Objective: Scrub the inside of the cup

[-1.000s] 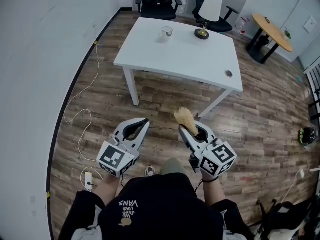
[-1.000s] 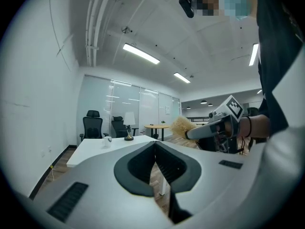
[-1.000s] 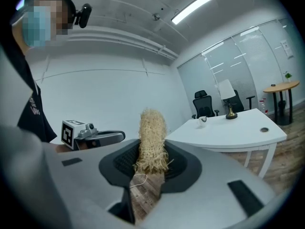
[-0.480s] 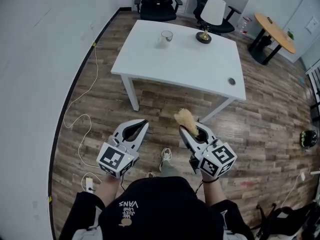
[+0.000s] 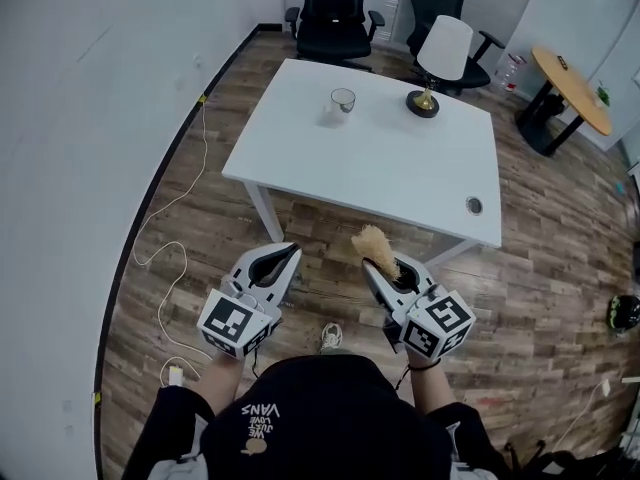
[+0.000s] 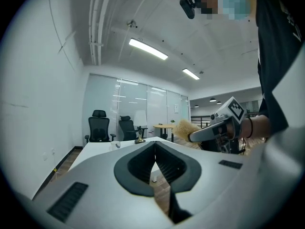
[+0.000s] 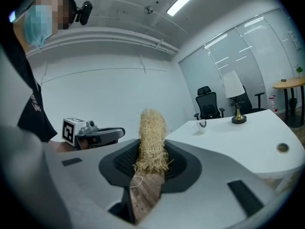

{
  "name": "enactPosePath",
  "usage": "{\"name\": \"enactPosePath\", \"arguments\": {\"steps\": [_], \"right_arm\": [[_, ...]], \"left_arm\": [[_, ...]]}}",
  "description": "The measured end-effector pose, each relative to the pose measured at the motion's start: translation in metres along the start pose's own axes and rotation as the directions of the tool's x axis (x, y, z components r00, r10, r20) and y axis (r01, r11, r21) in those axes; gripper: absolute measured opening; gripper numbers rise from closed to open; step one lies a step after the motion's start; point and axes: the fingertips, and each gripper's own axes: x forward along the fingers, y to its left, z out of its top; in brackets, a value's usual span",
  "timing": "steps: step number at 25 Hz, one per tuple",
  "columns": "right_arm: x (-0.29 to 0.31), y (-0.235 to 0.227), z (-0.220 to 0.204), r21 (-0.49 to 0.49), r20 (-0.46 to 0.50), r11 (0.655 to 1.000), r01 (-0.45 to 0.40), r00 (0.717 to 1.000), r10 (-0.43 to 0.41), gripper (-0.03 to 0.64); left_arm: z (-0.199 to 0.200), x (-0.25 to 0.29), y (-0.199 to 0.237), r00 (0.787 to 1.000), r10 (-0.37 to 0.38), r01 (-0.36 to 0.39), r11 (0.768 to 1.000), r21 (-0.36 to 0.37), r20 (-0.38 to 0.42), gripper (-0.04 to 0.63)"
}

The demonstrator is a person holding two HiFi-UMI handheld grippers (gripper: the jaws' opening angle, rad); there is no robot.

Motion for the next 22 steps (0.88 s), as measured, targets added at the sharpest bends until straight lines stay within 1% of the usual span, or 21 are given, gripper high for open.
{"name": "enactPosePath", "arguments": {"steps": [7,14,18,22], "right_arm": [[0.018,-0.037,0.007,0.0,-0.02,0.999,-0.047,0.999,0.047,0.103],[0.04,-0.058,0.016,0.009,-0.015,0.998,-0.063,0.998,0.063,0.103],[0.062,-0.069,0.023,0.016,-0.015,0.998,-0.056,0.998,0.057,0.103],[0.088,-0.082,0.03,0.025,-0.014,0.999,-0.035,0.999,0.035,0.103]], "left_arm": [[0.001,0.039,0.016,0.999,0.04,-0.04,0.999,-0.007,0.003,0.011],[-0.001,0.06,0.036,0.998,0.058,-0.058,0.998,-0.017,-0.008,0.011],[-0.001,0.075,0.06,0.999,0.049,-0.049,0.999,-0.022,-0.013,0.011],[0.002,0.096,0.087,1.0,0.014,-0.015,1.0,-0.023,-0.011,0.011]]}}
